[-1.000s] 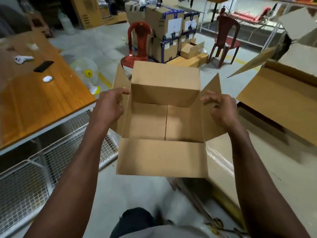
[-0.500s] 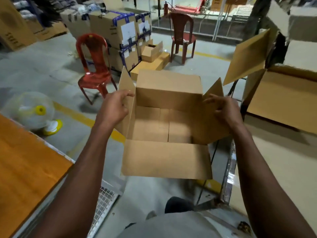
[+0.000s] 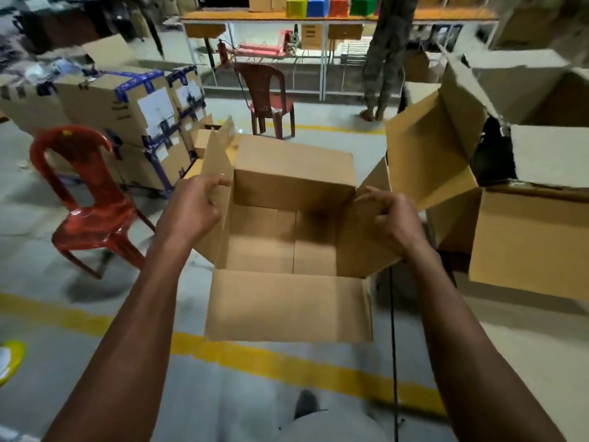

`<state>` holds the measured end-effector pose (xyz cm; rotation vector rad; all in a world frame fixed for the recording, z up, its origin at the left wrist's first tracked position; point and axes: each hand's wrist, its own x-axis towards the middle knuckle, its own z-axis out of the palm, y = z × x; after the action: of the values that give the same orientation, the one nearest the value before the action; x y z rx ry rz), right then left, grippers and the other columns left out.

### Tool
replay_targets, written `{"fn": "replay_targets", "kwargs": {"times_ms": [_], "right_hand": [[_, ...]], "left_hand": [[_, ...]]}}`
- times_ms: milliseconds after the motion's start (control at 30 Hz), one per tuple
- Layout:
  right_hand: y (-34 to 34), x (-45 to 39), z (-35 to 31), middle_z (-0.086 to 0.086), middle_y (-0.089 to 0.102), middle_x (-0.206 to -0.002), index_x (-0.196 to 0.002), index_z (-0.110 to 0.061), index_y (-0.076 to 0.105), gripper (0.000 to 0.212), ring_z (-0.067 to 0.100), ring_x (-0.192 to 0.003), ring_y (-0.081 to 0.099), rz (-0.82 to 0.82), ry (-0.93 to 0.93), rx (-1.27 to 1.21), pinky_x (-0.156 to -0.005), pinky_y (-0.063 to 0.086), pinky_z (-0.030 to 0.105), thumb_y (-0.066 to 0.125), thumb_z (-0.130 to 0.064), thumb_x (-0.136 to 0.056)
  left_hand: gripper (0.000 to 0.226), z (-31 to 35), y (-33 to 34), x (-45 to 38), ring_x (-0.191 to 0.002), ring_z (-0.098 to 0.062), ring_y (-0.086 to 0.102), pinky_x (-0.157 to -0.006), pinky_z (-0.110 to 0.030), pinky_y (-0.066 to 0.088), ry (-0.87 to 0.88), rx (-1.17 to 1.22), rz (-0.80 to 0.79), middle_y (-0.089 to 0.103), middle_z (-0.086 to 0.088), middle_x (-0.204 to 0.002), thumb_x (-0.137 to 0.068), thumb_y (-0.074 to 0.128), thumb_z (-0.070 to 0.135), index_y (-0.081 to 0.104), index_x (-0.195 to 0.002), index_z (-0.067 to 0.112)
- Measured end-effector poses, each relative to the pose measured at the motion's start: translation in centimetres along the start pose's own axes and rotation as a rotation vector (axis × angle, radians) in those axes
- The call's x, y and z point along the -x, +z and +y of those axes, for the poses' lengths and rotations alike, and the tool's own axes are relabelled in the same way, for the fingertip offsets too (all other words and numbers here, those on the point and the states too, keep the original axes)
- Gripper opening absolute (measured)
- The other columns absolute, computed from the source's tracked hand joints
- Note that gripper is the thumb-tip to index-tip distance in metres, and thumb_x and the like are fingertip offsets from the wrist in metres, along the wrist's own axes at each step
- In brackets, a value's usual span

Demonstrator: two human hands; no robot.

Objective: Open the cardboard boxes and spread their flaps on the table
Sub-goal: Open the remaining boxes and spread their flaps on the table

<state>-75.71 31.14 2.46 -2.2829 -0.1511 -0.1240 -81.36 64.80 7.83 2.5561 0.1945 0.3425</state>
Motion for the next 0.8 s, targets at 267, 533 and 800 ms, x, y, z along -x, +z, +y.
{"fn": "replay_targets", "kwargs": {"times_ms": [267, 533, 800], "right_hand": [[-2.6, -14.1, -5.5, 0.0, 0.054, -0.148, -0.113, -0.024, 0.074, 0.062, 0.015, -0.135, 0.048, 0.229, -0.038, 0.0, -0.097, 0.042, 0.014, 0.05, 0.022, -0.079], [-5.8, -26.1, -8.9, -0.005, 0.061, -0.14, -0.103, -0.033, 0.077, 0.073, 0.01, -0.132, 0.052, 0.529, -0.081, -0.028, -0.1, 0.053, 0.027, 0.042, 0.019, -0.066], [-8.7, -34.6, -13.5, -0.002, 0.057, -0.144, -0.11, -0.027, 0.074, 0.056, 0.006, -0.131, 0.047, 0.773, -0.067, 0.047, -0.091, 0.049, 0.015, 0.05, 0.015, -0.082]], "left_hand": [[0.065, 2.3, -2.7, -16.6, -0.101, -0.025, 0.062, -0.079, -0.042, 0.057, 0.104, 0.007, 0.111, 0.059, -0.016, -0.136, -0.09, 0.057, -0.011, 0.058, -0.139, 0.031], [0.063, 5.4, -3.7, -33.8, -0.128, -0.034, 0.055, -0.095, -0.052, 0.054, 0.366, 0.033, 0.212, 0.057, -0.014, -0.144, -0.088, 0.061, -0.009, 0.062, -0.136, 0.032], [0.063, 10.1, -6.0, -52.2, -0.115, -0.028, 0.061, -0.087, -0.037, 0.05, 0.692, 0.147, 0.179, 0.063, -0.013, -0.134, -0.087, 0.063, -0.011, 0.062, -0.136, 0.028]]}}
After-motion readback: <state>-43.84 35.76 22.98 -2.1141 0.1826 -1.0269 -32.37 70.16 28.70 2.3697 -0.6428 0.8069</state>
